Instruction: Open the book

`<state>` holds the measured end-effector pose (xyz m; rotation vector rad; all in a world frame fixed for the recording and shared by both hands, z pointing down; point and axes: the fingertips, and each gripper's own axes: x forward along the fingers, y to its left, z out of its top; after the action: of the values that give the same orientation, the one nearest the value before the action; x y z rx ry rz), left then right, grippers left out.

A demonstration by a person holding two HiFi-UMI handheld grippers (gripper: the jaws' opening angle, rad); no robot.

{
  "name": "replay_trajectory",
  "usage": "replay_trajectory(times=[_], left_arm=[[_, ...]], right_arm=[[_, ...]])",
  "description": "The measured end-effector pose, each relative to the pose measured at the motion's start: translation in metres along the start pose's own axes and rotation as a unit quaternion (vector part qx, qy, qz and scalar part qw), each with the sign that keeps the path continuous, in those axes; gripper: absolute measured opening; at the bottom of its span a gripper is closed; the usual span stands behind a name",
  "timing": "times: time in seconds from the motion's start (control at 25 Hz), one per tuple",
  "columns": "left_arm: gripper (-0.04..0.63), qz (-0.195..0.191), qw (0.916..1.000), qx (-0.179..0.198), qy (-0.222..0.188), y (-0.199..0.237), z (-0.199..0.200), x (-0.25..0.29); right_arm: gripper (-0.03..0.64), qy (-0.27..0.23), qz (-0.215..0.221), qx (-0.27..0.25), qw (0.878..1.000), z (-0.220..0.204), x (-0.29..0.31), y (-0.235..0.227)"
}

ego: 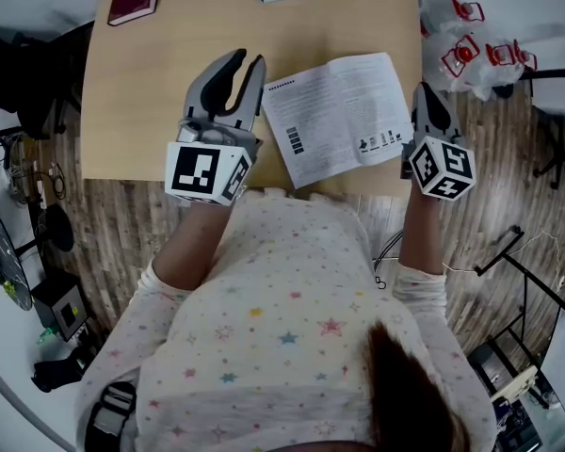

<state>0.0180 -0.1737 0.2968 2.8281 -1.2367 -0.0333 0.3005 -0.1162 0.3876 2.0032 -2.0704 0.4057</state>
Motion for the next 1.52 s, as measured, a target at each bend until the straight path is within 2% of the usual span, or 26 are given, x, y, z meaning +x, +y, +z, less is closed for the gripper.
replay_trajectory(times=[0.48, 0.76, 1.24, 1.52], left_arm=[[0.071, 0.004, 1.0000, 0.001, -0.006, 0.010, 0.004, -0.020], [0.054, 0.001, 1.0000, 0.001, -0.004, 0.008, 0.003, -0.029], [0.040, -0.007, 0.9999, 0.006, -0.006, 0.004, 0.004, -0.039], [0.031, -0.012, 0.9999, 0.008, -0.004, 0.001, 0.003, -0.041]], right_arm=[[0.002, -0.047, -0.004, 0.022, 0.999, 0.037, -0.041, 0.022], [0.000, -0.058, 0.003, -0.035, 0.998, 0.054, -0.056, 0.050], [0.000, -0.087, 0.028, -0.003, 0.996, 0.071, -0.072, 0.080], [0.000, -0.101, 0.036, -0.007, 0.994, 0.080, -0.079, 0.091]])
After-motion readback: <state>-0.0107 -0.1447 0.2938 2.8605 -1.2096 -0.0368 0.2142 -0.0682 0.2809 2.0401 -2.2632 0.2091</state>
